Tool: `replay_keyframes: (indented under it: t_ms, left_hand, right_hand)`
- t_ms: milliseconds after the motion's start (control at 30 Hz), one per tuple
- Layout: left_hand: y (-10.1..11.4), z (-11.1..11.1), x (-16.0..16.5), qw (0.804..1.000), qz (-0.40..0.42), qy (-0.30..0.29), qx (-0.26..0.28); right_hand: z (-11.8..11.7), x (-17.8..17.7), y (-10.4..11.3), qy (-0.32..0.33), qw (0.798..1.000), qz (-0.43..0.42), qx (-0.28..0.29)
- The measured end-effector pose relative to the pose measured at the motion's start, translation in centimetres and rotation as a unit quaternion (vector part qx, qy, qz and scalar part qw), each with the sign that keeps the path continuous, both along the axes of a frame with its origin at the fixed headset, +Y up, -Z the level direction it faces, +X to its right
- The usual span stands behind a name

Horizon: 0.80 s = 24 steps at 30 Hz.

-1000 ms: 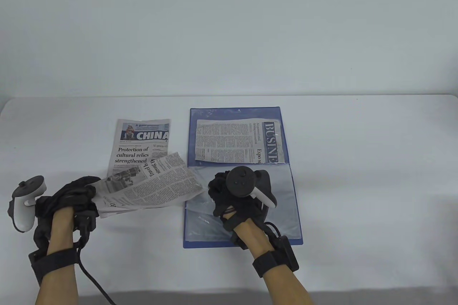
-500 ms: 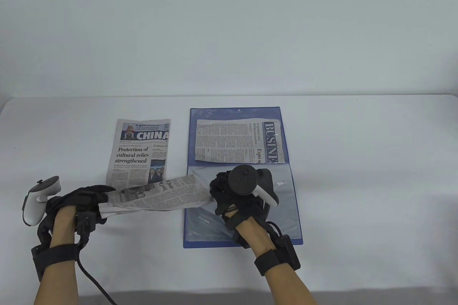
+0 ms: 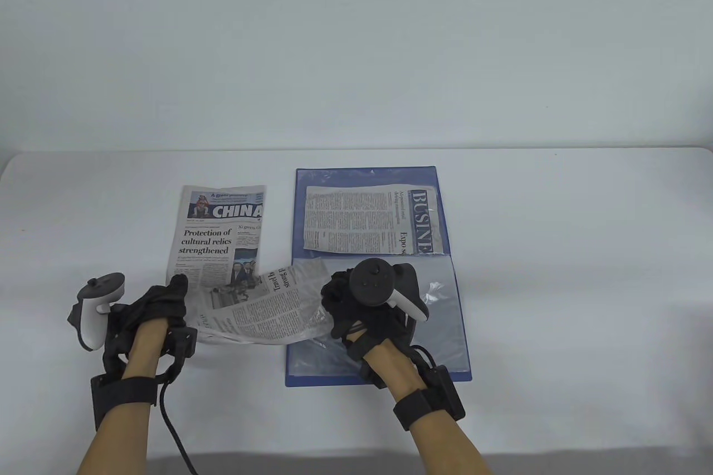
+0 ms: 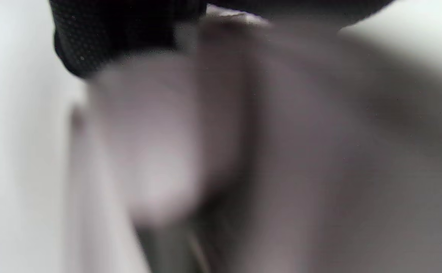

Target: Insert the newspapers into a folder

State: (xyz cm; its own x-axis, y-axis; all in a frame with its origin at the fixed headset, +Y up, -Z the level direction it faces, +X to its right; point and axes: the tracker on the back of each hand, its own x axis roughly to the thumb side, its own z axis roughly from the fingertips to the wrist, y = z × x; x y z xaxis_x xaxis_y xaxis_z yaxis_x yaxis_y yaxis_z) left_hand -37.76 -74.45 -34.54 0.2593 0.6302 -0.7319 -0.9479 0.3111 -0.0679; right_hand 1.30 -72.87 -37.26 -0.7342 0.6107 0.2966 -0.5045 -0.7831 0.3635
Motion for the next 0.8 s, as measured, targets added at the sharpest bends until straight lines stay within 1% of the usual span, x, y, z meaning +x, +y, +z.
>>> replay_keyframes:
  t_ms: [67, 100, 167, 200, 267, 300, 367, 500, 600, 667, 800]
  left_hand:
    - [0.8, 0.1, 1.1, 0.998, -0.028, -0.05, -0.036]
    - [1.0, 0.2, 1.6, 0.997, -0.022, -0.065, -0.04]
    - [1.2, 0.2, 2.6, 0.997, 0.003, -0.075, -0.035]
    - [1.2, 0.1, 3.0, 0.996, 0.009, -0.087, -0.025]
    - [0.5, -0.4, 4.0, 0.992, 0.035, -0.12, 0.019]
    - [0.3, -0.5, 4.3, 0.991, 0.044, -0.126, 0.033]
    - [-0.2, -0.9, 5.3, 0.985, 0.063, -0.141, 0.083]
    - [-1.1, -1.4, 7.6, 0.97, 0.099, -0.168, 0.148]
    - [-1.2, -1.5, 9.5, 0.957, 0.109, -0.203, 0.176]
    - [-1.1, -1.6, 10.7, 0.948, 0.091, -0.236, 0.194]
    - [-0.9, -1.4, 13.4, 0.926, 0.061, -0.307, 0.211]
  right_hand:
    - [0.0, 0.0, 0.0, 0.001, 1.0, -0.001, -0.001]
    - [0.0, -0.1, 0.0, 0.002, 1.0, 0.0, -0.002]
    - [0.0, -0.2, 0.0, 0.004, 1.0, 0.003, -0.002]
    - [0.1, -0.2, 0.0, 0.005, 1.0, 0.003, -0.002]
    - [0.2, -0.4, 0.0, 0.007, 1.0, 0.006, 0.0]
    - [0.2, -0.4, 0.0, 0.008, 1.0, 0.007, 0.001]
    - [0.2, -0.5, 0.0, 0.009, 1.0, 0.008, 0.0]
    - [0.3, -0.7, -0.1, 0.011, 1.0, 0.012, 0.002]
    - [0.3, -0.8, -0.1, 0.012, 1.0, 0.013, 0.002]
    - [0.3, -0.9, -0.1, 0.013, 1.0, 0.014, 0.003]
    - [0.3, -1.1, -0.1, 0.012, 1.0, 0.015, 0.006]
